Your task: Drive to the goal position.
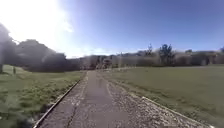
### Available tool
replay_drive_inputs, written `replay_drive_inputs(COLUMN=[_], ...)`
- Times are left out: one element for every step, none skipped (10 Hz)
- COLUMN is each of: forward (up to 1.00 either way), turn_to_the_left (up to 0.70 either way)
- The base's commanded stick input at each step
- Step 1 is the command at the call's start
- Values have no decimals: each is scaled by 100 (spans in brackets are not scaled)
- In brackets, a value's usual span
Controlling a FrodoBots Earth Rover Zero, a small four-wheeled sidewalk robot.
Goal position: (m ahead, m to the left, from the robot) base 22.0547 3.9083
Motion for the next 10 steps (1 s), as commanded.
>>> replay_drive_inputs(forward=[50,50,50,50,50,50,50,50,50,50], turn_to_the_left=[22,0,0,0,0,0,0,0,0,0])
